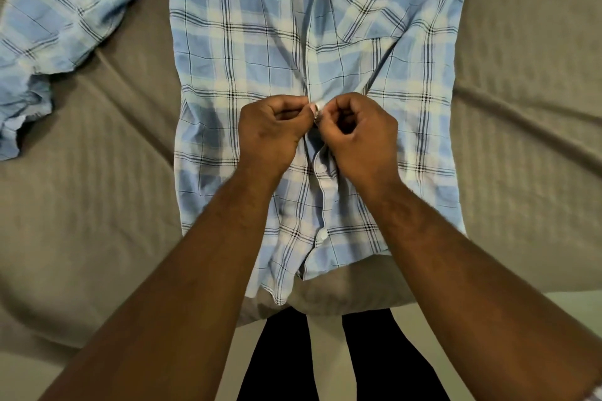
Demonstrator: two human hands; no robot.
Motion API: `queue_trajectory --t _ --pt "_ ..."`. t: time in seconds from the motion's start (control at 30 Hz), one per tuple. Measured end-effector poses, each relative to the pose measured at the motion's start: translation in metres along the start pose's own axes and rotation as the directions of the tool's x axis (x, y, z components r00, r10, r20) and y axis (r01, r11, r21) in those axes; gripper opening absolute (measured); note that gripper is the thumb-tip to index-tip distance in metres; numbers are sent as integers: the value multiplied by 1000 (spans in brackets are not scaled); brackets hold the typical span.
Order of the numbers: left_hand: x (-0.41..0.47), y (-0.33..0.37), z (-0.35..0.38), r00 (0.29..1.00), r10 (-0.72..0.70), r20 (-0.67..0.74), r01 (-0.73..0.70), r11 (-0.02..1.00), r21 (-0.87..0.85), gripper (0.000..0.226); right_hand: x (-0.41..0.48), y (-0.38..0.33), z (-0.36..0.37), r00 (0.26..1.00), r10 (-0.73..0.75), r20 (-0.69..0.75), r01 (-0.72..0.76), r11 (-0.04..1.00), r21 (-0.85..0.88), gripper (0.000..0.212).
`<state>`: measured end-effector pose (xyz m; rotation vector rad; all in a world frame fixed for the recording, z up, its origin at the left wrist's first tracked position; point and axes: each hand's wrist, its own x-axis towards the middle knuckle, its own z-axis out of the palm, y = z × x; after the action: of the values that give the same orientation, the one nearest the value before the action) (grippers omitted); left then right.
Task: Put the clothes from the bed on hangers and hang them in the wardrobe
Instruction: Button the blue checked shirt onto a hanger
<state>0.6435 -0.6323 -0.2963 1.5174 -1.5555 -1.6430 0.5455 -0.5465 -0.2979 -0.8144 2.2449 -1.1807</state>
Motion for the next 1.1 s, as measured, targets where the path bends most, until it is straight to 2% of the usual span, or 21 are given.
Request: queue_trajectory --t 0.1,0.23,0.37,0.47,0.63,0.67,0.7,0.77,0.8,0.83,0.87,0.9,0.93,0.97,1.03,1.1 --pt "-3 -3 1 999 47 10 -47 998 35 20 1 -1 -3 997 72 34 -75 994 84 12" --pt "-5 -7 1 998 70 7 -70 997 32 26 8 -1 -2 991 103 86 -104 994 16 9" --pt "-6 -6 1 999 44 31 -42 997 -60 25 16 -4 -3 983 135 123 -136 991 1 13" --pt "-3 -7 -3 997 -4 76 15 989 -144 22 16 -7 -6 969 194 151 -205 977 61 14" --pt "-3 -5 -8 998 -14 67 22 993 -117 21 10 -7 -13 955 223 196 -256 953 162 15" --pt "-4 -5 -11 1000 6 26 -3 994 -108 21 7 -7 -18 965 214 150 -240 953 186 14" --pt "-7 -6 -17 998 43 -47 -47 996 -82 22 5 -4 -26 983 179 40 -183 972 150 14" --pt "-15 -12 -35 938 204 -281 -172 976 134 25 2 9 -45 969 39 -244 -70 990 -120 21" --pt "-19 -18 -45 874 307 -377 -187 928 321 31 3 23 -56 942 10 -334 -106 957 -271 30" --pt "-23 -26 -56 823 364 -437 -124 865 487 40 3 35 -65 924 81 -374 -221 910 -351 40" --pt "-26 -31 -65 810 320 -491 12 828 560 50 3 44 -72 901 226 -370 -364 859 -360 51" --pt "-27 -35 -72 821 186 -540 161 831 532 59 3 50 -76 872 348 -344 -460 822 -336 61" --pt "-27 -39 -78 829 33 -558 282 837 469 63 2 53 -78 856 423 -298 -505 807 -307 61" --pt "-26 -42 -83 836 -53 -546 343 827 446 60 1 51 -79 860 443 -252 -503 818 -280 52" --pt "-23 -43 -93 878 -15 -479 283 823 492 48 0 40 -80 888 418 -194 -452 870 -196 34" --pt "-29 -34 -102 882 7 -471 215 883 416 39 -3 30 -90 886 419 -196 -437 897 -58 27"
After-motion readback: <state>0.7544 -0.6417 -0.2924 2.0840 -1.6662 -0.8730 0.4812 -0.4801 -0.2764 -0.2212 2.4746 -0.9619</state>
